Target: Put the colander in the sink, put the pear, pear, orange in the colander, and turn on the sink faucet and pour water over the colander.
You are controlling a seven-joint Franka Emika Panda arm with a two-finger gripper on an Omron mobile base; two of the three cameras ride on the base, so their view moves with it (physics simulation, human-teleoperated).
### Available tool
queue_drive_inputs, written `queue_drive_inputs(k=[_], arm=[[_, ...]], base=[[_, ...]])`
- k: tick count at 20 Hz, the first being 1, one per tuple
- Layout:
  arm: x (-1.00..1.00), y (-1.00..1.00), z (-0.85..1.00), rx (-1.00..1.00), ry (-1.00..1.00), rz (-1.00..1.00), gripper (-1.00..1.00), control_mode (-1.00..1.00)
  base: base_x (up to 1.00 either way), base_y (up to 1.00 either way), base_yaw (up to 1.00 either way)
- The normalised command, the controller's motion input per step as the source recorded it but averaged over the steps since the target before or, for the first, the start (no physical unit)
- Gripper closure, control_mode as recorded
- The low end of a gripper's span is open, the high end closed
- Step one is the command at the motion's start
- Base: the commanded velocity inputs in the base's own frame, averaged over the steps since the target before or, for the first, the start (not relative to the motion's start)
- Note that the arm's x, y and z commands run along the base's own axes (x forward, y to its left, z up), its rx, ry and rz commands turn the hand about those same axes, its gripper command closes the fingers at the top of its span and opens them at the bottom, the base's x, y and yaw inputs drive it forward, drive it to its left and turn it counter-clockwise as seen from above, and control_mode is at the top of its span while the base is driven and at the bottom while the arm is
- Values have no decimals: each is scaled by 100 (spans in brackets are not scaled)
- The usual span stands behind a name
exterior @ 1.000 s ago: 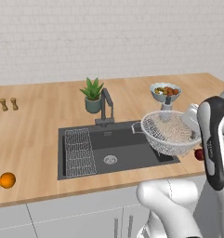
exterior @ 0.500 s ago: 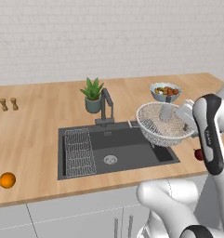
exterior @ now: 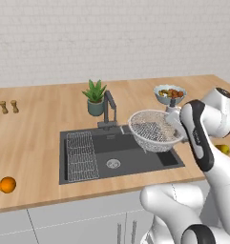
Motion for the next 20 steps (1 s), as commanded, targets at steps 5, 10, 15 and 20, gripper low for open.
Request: queue_drive_inputs(k=[5,10,15,20], arm=[[19,12,-56,0,0,0,100,-100],[33,0,-45,0,0,0,100,-100],[43,1,-49,0,0,0,100,-100],[39,0,-48,0,0,2,100,-100]], base=[[0,0,0],[0,0,0],[0,0,0],[0,0,0]])
